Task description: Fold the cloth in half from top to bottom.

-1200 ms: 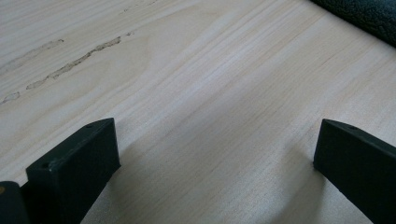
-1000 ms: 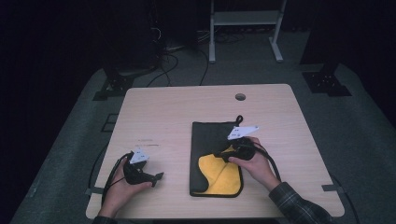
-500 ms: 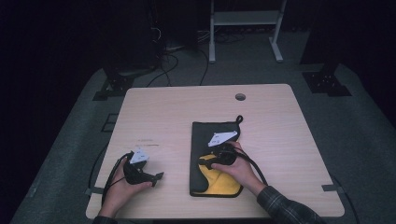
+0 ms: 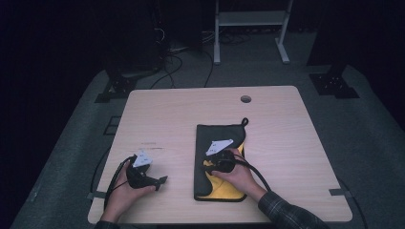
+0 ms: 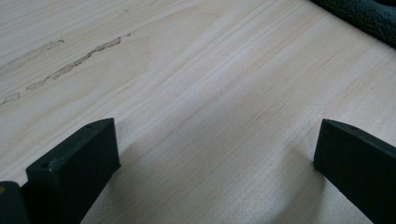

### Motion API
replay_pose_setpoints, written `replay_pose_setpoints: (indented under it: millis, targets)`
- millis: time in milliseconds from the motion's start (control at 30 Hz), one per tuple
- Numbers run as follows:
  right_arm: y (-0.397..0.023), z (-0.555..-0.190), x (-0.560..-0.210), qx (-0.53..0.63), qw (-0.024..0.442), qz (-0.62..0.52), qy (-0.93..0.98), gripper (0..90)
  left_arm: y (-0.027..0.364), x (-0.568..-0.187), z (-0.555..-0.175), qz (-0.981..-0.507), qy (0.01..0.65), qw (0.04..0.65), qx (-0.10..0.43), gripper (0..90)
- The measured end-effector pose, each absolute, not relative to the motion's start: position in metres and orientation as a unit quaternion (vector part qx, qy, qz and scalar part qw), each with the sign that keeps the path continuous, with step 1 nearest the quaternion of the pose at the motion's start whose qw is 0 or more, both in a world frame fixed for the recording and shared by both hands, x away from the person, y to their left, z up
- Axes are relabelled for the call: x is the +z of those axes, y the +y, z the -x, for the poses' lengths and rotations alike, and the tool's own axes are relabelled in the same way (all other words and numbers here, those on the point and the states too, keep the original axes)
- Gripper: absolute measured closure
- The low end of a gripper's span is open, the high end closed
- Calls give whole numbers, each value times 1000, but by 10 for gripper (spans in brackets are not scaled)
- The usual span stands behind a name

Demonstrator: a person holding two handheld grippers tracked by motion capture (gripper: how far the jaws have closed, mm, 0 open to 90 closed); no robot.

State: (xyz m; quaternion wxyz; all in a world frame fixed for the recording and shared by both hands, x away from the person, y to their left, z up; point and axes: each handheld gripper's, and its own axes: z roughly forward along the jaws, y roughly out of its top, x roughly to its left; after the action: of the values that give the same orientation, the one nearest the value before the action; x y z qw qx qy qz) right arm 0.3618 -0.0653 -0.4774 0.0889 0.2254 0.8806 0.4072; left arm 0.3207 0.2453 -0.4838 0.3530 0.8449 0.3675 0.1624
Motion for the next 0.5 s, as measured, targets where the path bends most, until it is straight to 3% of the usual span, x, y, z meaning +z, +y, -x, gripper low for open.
replay_pose_setpoints:
  millis: [200,500]
  targets:
    - [-72,-363,-472,418,75,-232,875,759,245,-484,-321,-845,367,352,162,0]
    - [-90,-355,-461,442,37,-252,860,791,245,-484,-321,-845,367,353,162,0]
